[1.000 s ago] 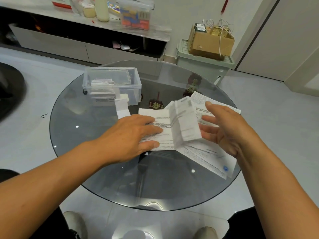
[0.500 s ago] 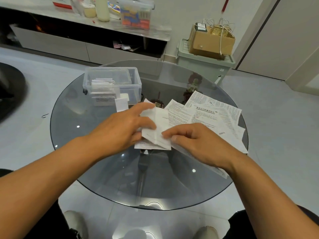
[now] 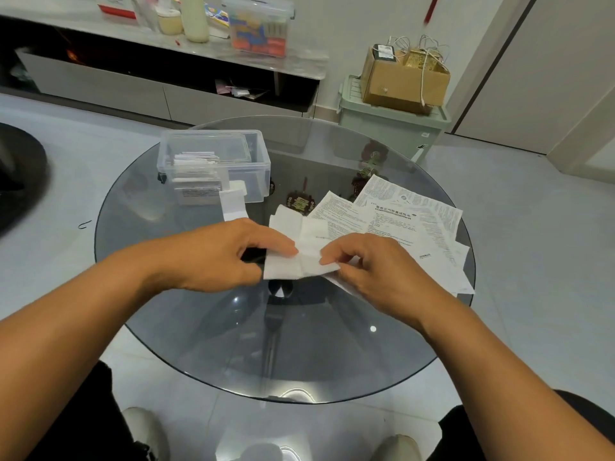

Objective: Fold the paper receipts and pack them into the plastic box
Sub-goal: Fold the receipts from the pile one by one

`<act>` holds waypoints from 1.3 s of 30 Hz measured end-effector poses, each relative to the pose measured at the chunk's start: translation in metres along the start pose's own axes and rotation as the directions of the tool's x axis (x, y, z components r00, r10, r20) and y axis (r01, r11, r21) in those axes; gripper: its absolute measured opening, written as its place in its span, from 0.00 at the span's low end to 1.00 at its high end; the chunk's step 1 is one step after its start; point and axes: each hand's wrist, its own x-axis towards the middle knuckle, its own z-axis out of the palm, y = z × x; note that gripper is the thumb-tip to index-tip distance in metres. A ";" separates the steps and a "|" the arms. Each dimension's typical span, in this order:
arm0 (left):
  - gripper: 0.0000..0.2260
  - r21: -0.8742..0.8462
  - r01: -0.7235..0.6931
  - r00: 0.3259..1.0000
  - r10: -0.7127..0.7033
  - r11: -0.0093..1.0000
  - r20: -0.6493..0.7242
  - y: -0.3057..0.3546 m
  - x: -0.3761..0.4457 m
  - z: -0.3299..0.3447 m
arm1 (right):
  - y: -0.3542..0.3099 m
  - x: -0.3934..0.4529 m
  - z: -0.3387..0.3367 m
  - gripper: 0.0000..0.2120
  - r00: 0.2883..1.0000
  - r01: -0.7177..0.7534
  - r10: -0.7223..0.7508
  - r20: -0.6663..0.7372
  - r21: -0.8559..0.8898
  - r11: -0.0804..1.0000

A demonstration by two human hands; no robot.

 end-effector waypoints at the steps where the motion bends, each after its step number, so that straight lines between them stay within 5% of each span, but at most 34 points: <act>1: 0.26 0.037 0.024 0.998 -0.026 0.999 0.056 -0.002 -0.003 -0.006 | 0.000 0.000 0.000 0.07 1.000 0.004 -0.004 0.002 -0.032 0.999; 6: 0.29 0.129 0.027 0.997 -0.036 0.991 0.065 -0.011 -0.007 -0.006 | -0.003 0.000 0.004 0.07 0.999 -0.021 0.023 -0.029 0.043 0.999; 12: 0.13 -0.236 0.019 0.941 -0.097 0.972 -0.324 -0.003 0.019 0.024 | -0.010 0.017 0.021 0.13 0.966 -0.120 0.190 -0.174 0.348 0.930; 16: 0.28 -0.183 0.144 0.876 -0.212 0.972 -0.433 0.003 0.021 0.033 | -0.012 0.021 0.031 0.31 0.941 -0.196 0.226 -0.253 0.138 0.971; 19: 0.30 0.017 0.185 0.865 -0.155 0.983 -0.477 0.009 0.020 0.034 | -0.013 0.021 0.034 0.31 0.927 -0.276 0.257 -0.274 -0.032 0.961; 23: 0.24 0.144 0.244 0.899 -0.168 0.959 -0.405 0.008 0.023 0.032 | -0.017 0.023 0.027 0.18 0.924 -0.318 0.306 -0.229 -0.013 0.948; 29: 0.26 0.125 0.244 0.906 -0.181 0.962 -0.382 0.009 0.024 0.030 | -0.035 0.018 0.010 0.10 0.938 -0.188 0.313 -0.146 0.545 0.817; 31: 0.28 0.123 0.241 0.904 -0.177 0.963 -0.389 0.010 0.025 0.031 | -0.038 0.018 0.013 0.09 0.956 -0.105 0.248 -0.153 0.613 0.783; 35: 0.37 -0.038 0.160 0.917 -0.163 0.986 -0.364 0.008 0.024 0.027 | -0.036 0.017 0.027 0.10 0.992 -0.050 0.104 -0.074 0.527 0.848; 39: 0.42 -0.282 0.153 0.964 -0.206 0.947 -0.169 0.004 0.018 0.010 | -0.032 0.015 0.032 0.09 1.000 -0.011 0.014 -0.022 0.146 0.989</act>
